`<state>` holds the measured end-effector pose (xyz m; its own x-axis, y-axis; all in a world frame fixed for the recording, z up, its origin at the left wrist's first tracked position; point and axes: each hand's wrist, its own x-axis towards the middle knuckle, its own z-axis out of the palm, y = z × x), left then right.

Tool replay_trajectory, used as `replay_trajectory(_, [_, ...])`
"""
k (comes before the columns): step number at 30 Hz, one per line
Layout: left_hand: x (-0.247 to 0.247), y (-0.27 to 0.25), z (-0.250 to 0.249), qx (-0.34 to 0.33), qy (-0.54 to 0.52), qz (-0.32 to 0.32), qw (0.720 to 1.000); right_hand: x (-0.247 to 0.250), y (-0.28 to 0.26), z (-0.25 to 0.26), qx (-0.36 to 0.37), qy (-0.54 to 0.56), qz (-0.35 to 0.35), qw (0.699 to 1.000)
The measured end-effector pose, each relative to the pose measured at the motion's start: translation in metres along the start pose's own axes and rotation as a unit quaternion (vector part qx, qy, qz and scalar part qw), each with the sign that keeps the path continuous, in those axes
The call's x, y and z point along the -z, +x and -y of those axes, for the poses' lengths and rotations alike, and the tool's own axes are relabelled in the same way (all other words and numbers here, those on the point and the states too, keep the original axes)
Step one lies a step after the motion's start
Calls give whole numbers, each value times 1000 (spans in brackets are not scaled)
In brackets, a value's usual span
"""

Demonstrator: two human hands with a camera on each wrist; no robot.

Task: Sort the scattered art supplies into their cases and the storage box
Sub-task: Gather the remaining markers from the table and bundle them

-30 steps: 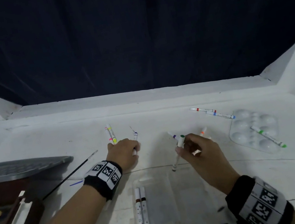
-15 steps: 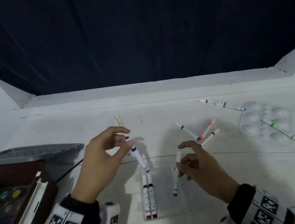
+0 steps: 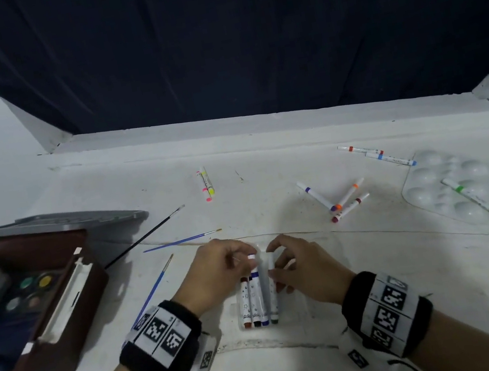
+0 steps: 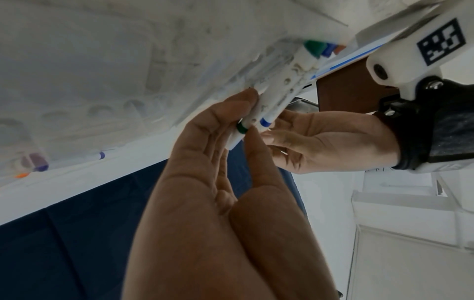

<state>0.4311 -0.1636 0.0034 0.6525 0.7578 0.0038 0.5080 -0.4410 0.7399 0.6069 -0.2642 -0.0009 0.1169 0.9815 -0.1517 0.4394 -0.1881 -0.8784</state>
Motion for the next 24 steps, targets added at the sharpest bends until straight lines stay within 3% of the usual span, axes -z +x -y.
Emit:
replay_trajectory(6, [-4,-3,3,-53,176,100,978,3,2,6,-21,-57,31,998])
replay_trajectory(11, [-1,-11,0,-26,282,154,947,7,-1,11,-4,-156,61,986])
replay_trajectory(17, [-2,-14,-2,-29,312,159,936,1,-5,11,4,-230,80,970])
replay_trajectory(24, [-2,-7,-3,-25,323,141,935,-2,-8,17,20,-341,39,939])
